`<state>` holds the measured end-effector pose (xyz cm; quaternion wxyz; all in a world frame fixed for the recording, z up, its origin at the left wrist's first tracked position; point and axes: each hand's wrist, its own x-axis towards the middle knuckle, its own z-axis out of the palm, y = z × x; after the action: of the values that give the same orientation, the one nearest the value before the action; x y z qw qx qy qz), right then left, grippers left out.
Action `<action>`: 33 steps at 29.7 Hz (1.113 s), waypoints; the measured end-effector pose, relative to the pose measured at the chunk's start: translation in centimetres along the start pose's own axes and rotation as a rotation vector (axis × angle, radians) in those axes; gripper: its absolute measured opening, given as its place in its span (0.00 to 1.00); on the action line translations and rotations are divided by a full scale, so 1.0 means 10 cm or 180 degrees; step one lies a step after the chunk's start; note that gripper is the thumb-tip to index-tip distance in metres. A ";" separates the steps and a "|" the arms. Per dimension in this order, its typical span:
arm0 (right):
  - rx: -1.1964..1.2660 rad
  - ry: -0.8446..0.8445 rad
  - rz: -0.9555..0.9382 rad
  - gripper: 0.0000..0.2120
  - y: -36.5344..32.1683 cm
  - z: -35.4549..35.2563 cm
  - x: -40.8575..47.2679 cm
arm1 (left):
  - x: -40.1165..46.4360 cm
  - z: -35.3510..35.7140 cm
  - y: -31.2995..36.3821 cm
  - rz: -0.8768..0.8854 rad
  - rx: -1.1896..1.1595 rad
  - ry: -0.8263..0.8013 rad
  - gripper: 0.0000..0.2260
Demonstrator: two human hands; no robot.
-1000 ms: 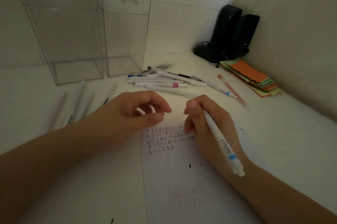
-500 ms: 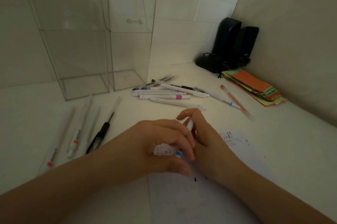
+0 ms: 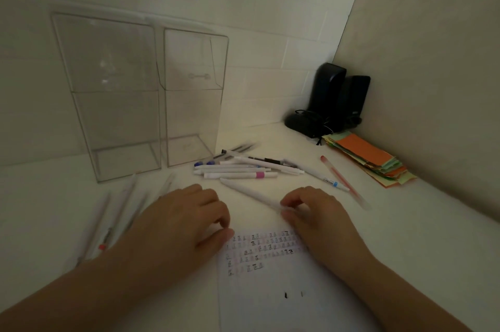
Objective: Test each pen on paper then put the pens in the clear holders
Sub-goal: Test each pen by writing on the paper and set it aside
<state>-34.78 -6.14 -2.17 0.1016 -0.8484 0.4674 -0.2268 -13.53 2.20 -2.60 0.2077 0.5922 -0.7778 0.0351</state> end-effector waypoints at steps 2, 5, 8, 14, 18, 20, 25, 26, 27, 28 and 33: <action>0.0305 0.0256 -0.0060 0.07 -0.04 -0.01 -0.03 | 0.00 0.01 0.06 0.0119 -0.0043 0.0158 0.10; 0.1378 0.0536 -0.0110 0.09 -0.15 -0.08 -0.10 | 0.02 0.04 0.08 0.0179 -0.0013 0.0403 0.18; 0.4083 -0.0148 0.0189 0.10 -0.27 -0.20 -0.13 | 0.04 0.05 0.09 0.0215 -0.0183 0.0481 0.20; 0.5871 -0.1266 0.0000 0.10 -0.23 -0.20 -0.18 | 0.01 0.03 0.16 0.0476 -0.0786 0.0469 0.15; 0.5387 -0.1335 -0.0068 0.24 -0.31 -0.21 -0.23 | 0.00 -0.01 0.23 0.0539 -0.1087 0.0499 0.13; 0.4492 -0.1332 -0.0164 0.23 -0.40 -0.21 -0.27 | -0.01 -0.03 0.30 0.0614 -0.1066 0.0507 0.13; 0.3323 -0.0498 0.0145 0.13 -0.39 -0.19 -0.29 | 0.01 -0.04 0.31 0.0188 -0.1436 0.0205 0.15; 0.3494 -0.0398 0.0354 0.16 -0.36 -0.19 -0.27 | 0.00 -0.03 0.29 -0.0017 -0.1540 0.0110 0.14; 0.3557 -0.0313 0.0565 0.19 -0.33 -0.20 -0.26 | 0.00 0.00 0.25 -0.0135 -0.1580 0.0075 0.11; 0.3478 -0.0283 0.0733 0.20 -0.29 -0.21 -0.24 | 0.00 0.04 0.21 -0.0186 -0.1559 0.0057 0.07; 0.3019 -0.0587 0.1056 0.17 -0.25 -0.18 -0.21 | 0.02 0.10 0.10 -0.0064 -0.1242 -0.0232 0.09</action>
<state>-34.71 -2.92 -0.23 0.5510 -0.6398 0.4305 -0.3190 -14.83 1.99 -3.19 0.2906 0.5493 -0.7709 -0.1399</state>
